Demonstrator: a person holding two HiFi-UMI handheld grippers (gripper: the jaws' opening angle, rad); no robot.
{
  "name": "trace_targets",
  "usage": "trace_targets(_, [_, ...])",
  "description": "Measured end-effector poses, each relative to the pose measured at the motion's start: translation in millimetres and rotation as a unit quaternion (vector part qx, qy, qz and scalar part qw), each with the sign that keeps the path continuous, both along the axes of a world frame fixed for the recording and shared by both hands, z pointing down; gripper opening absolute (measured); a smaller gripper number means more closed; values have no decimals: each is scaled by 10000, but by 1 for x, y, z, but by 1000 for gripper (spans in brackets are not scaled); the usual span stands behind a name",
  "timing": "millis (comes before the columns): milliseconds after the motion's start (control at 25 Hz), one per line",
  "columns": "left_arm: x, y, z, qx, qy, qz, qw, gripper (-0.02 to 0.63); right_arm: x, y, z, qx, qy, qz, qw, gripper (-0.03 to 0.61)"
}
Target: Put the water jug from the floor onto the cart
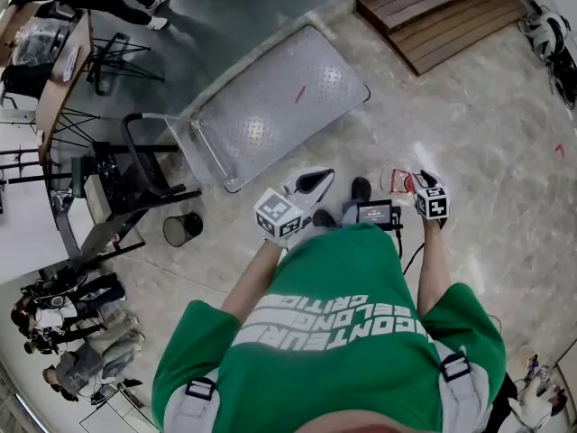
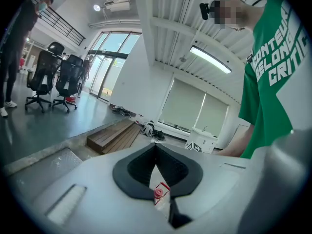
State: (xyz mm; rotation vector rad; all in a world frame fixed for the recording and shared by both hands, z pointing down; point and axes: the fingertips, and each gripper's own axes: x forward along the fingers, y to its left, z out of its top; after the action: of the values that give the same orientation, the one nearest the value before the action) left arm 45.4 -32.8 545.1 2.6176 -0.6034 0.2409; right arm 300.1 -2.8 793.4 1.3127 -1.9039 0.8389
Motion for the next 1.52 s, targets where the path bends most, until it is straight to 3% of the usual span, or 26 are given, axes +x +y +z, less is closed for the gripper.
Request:
trace_targets(240, [10,-10,15,-54,-89,246,9996,14,-6,-8,50,-433,8,-45,9991,123])
trace_targets(640, [31,4,64,-528,-302,541,9967,14,14,20,145,-1468,114,231,9888,141])
trace_targets(880, [37,-1,83,-725,-324,479,9957,14,9,26,185,-1891,-81,388,9811,148])
trace_targets(1080, [47,8,99,-936,-376,596,9931,14,19,37,212,-2085,168,552,9763,185])
trace_targets(1240, [61,8,106,-1049,-351,713,9913,14,32,56,227,-2637,205,945,9597,217])
trace_targets(1440, [65,18,121,-1130,-382,794,9897,14,24,31,247,-2060,-129,1121,9720,219])
trace_targets(1520, [64,25,127,-1205,-433,818,9884,14,18,33,255,-2043,-200,1115,9723,219])
